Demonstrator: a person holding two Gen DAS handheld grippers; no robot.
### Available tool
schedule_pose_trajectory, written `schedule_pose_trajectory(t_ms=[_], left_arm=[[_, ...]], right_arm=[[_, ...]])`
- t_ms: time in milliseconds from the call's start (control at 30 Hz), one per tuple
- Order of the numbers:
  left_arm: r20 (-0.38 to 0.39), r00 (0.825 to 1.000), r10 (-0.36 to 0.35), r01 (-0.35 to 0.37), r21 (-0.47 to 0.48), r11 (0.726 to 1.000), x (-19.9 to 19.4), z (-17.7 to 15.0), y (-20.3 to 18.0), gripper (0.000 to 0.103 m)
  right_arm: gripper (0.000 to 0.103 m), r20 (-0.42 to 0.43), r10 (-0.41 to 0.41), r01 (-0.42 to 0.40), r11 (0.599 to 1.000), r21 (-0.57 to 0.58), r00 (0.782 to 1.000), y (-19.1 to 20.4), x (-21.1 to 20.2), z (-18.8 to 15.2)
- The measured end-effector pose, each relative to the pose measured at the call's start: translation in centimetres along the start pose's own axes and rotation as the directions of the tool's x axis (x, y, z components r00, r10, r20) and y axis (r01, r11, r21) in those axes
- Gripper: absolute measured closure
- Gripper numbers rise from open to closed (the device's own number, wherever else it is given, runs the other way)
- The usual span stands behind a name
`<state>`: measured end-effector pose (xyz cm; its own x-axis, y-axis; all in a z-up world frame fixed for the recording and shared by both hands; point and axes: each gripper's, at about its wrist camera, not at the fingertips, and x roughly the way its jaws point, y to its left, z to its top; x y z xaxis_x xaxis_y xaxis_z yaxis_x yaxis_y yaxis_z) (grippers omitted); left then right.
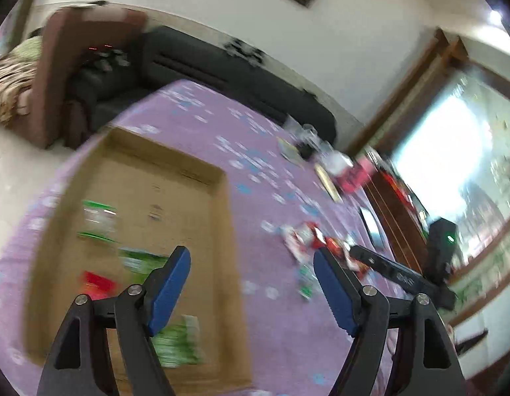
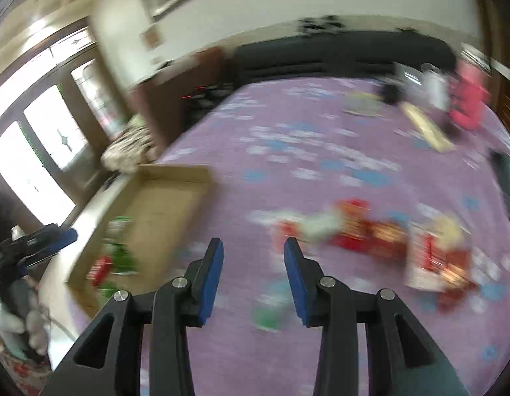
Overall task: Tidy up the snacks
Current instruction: 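Grasp the green-wrapped clear bag with the right gripper while the left grasps the white red-printed packet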
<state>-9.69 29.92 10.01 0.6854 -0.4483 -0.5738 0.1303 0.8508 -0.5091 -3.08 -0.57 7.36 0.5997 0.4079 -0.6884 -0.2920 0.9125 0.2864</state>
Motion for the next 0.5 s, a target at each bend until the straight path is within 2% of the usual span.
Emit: schedule_pose_trajectory(t_ms=[100, 267, 367, 500], left_arm=[[-0.066, 0.998, -0.017, 0.021, 0.065, 0.998, 2.7, -1.1, -3.1, 0.023], [-0.152, 0.988, -0.015, 0.033, 0.115, 0.993, 6.6, -2.8, -6.6, 0.023], [-0.154, 0.988, 0.019, 0.001, 0.129, 0.992, 7.0, -3.1, -6.9, 0.023], [-0.133, 0.99, 0.042, -0.031, 0.084, 0.996, 7.0, -2.3, -6.0, 0.023]], right_arm=[[0.066, -0.023, -0.008, 0.01, 0.997, 0.079, 1.0, -3.5, -0.1, -1.5], [0.066, -0.038, -0.003, 0.006, 0.997, 0.08, 0.999, -4.4, 0.6, -2.2], [0.066, -0.073, 0.031, -0.026, 0.997, 0.072, 0.997, -3.8, 2.2, -2.2], [0.066, -0.145, 0.061, -0.055, 0.997, 0.046, 0.988, -1.1, 4.5, -3.2]])
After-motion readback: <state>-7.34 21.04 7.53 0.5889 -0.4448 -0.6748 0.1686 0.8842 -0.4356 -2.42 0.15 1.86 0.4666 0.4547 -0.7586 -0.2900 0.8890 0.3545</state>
